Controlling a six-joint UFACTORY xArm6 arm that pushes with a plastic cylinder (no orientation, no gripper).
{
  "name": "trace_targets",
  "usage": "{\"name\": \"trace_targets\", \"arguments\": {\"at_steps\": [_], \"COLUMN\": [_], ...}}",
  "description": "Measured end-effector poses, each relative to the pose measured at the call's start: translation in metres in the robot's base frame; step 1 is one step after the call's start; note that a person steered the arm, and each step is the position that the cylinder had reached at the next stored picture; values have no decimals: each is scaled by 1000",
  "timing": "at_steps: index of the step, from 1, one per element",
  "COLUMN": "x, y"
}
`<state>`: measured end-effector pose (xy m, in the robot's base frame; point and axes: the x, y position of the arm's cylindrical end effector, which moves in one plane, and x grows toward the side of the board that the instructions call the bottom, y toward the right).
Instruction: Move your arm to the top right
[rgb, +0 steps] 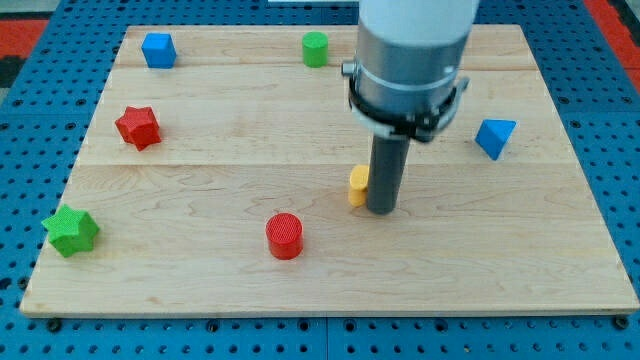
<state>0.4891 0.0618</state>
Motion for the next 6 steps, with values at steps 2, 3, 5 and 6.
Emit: {"name": "trace_targets", "arguments": {"at_steps": [2, 3, 5, 6], "x": [-87, -176, -214, -247], "y": [36, 55, 201, 156]}}
